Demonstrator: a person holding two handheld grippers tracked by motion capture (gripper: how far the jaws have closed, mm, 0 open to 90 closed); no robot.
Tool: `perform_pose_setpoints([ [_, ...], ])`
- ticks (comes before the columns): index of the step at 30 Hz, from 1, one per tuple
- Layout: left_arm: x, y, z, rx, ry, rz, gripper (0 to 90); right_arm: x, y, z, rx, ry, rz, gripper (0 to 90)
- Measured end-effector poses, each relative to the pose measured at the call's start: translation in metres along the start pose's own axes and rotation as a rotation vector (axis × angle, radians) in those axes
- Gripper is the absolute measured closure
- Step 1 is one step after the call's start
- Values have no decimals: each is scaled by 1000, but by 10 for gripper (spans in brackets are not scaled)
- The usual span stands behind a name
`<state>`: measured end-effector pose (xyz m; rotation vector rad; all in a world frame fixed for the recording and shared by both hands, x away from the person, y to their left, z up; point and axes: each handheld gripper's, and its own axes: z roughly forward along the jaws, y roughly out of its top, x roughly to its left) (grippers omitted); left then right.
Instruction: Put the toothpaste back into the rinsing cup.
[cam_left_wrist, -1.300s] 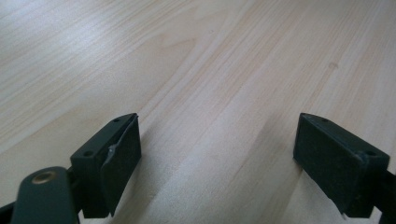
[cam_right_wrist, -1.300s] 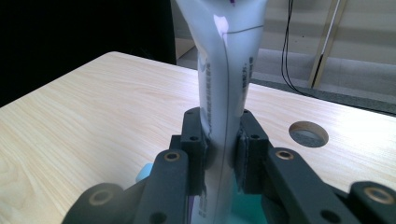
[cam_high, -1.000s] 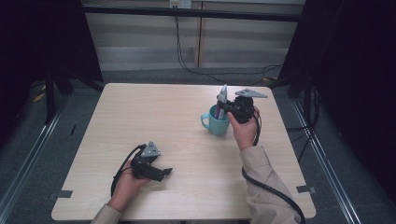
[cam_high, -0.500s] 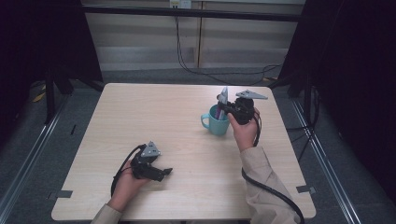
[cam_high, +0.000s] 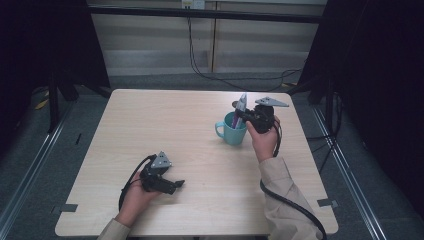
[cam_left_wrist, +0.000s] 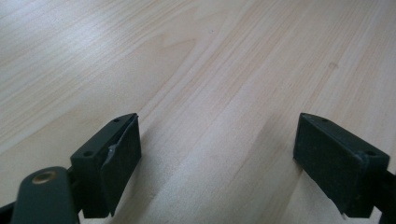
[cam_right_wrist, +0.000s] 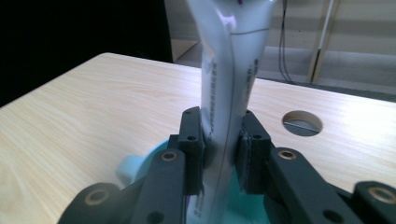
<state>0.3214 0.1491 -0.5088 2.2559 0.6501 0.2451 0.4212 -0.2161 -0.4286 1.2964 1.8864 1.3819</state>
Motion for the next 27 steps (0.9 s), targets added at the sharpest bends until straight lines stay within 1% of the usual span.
perform_pose_setpoints([
  [2, 0, 0, 0, 0, 0, 0, 148, -1, 0, 0, 0, 2, -4, 736],
  [7, 0, 0, 0, 1, 1, 0, 148, -3, 0, -1, 3, -15, -25, 721],
  [11, 0, 0, 0, 1, 1, 0, 148, -7, -1, -2, 1, -27, -22, 713],
  [13, 0, 0, 0, 1, 1, 0, 148, -8, -2, -2, 1, -26, -15, 711],
  [20, 0, 0, 0, 0, 0, 0, 148, -11, -2, -3, 2, -31, -17, 702],
  [27, 0, 0, 0, 2, 1, 1, 148, -15, -3, -3, 1, -39, -2, 693],
])
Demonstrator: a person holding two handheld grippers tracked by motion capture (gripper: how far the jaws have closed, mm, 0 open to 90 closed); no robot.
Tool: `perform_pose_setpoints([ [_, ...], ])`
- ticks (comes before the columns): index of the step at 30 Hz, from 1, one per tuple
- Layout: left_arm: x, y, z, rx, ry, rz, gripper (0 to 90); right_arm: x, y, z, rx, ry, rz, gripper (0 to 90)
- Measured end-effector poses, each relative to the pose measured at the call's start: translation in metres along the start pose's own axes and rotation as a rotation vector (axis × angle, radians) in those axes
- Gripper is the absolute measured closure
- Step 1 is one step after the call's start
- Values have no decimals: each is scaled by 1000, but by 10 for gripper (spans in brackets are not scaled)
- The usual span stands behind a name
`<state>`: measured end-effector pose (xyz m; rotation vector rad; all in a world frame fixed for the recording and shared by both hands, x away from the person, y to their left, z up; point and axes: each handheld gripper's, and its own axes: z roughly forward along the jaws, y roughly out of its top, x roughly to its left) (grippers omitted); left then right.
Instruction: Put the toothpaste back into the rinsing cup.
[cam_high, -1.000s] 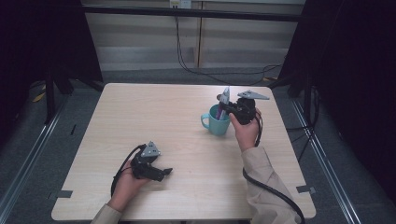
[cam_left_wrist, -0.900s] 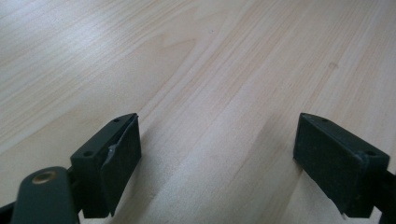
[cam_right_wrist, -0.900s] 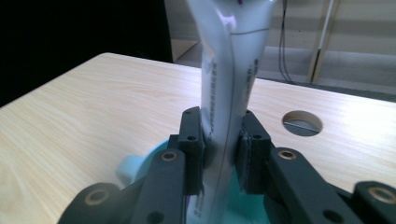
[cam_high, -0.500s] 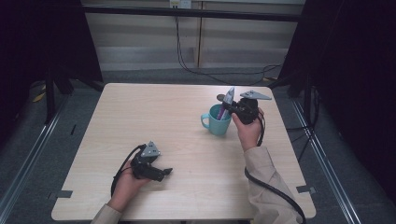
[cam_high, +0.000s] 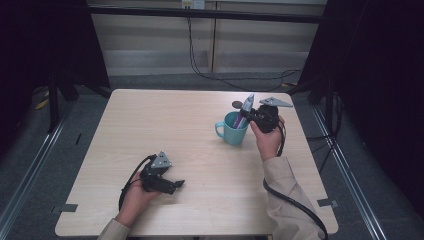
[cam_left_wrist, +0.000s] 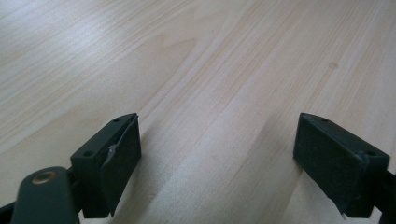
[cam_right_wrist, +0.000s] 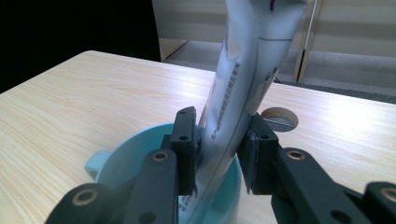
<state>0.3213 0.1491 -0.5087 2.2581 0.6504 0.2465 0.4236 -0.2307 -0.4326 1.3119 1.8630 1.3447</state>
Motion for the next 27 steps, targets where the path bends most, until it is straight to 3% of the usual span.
perform_pose_setpoints([
  [27, 0, 0, 0, 0, 0, 0, 148, -7, -3, -3, -6, -26, 18, 661],
])
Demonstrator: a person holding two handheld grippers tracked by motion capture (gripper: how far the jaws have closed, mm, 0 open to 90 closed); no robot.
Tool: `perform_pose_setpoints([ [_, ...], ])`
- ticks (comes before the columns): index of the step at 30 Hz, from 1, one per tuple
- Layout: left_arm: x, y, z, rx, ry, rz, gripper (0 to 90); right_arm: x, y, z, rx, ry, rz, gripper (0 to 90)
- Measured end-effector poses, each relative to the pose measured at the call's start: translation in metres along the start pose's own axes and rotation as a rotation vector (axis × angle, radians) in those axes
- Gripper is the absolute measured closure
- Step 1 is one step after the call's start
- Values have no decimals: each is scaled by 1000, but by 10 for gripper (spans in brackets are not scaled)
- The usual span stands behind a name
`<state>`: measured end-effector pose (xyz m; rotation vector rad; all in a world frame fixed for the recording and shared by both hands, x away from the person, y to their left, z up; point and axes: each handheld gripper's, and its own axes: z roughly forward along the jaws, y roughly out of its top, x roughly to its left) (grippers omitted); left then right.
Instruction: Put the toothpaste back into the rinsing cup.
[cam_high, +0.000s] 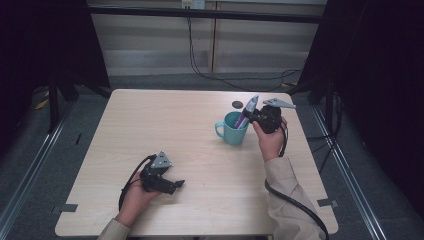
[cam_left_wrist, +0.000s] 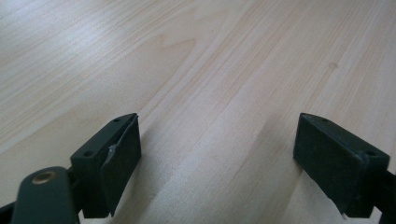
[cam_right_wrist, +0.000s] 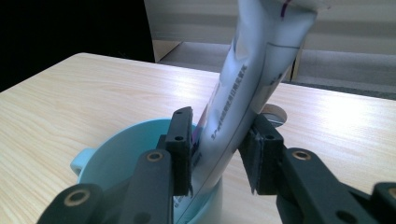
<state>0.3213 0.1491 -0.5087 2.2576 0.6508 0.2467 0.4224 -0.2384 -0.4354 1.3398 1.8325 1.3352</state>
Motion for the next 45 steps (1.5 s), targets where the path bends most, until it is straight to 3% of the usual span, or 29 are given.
perform_pose_setpoints([
  [16, 0, 0, 0, -1, 0, 1, 148, -1, 0, -1, -3, -8, -16, 625],
  [30, 0, -1, -1, -1, -2, -1, 148, -3, 0, -3, 9, -18, -15, 527],
  [36, 0, -1, -1, -1, -2, -1, 148, -4, -2, -3, 26, -37, -5, 371],
  [45, 0, -1, 0, -4, -3, -2, 147, -7, -5, -7, 42, -44, 24, 250],
])
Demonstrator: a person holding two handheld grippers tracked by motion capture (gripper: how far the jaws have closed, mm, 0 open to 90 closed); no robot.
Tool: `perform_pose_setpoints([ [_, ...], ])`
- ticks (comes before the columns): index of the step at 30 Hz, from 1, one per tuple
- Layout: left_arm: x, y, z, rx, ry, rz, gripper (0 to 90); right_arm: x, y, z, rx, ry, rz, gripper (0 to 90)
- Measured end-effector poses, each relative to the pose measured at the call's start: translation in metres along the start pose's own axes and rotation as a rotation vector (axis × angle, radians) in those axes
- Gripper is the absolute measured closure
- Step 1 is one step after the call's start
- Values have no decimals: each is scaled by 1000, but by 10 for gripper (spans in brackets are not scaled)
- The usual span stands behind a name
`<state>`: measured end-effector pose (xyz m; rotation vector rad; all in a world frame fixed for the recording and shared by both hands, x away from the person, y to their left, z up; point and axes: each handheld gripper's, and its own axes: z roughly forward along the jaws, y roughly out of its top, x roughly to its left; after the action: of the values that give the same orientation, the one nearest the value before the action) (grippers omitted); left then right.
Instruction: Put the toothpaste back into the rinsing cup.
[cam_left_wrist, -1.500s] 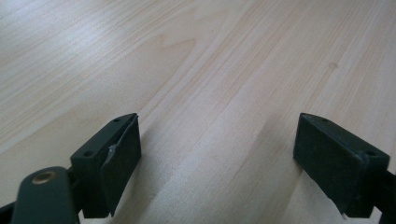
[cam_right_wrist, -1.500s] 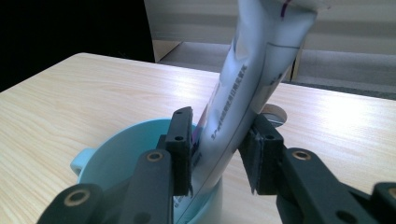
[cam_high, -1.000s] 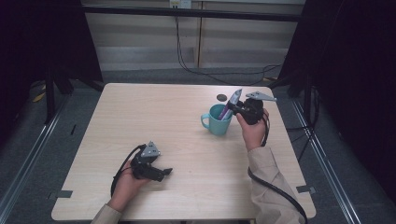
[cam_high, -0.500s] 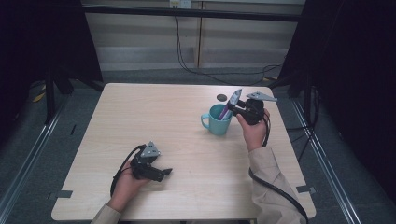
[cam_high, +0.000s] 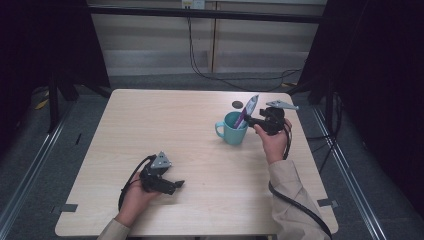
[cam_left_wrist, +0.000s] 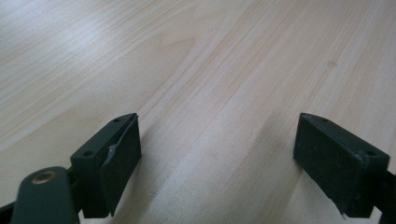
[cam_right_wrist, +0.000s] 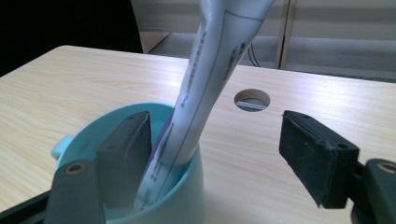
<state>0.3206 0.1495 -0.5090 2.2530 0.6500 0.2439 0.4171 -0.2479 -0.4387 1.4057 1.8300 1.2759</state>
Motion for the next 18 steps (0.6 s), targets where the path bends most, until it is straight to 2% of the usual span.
perform_pose_setpoints([
  [11, 0, 0, 0, -1, -5, 3, 147, 2, -7, -9, 38, 34, -22, 207],
  [18, 0, 0, 0, -1, -4, 3, 147, 6, -6, -18, 37, 56, -47, 191],
])
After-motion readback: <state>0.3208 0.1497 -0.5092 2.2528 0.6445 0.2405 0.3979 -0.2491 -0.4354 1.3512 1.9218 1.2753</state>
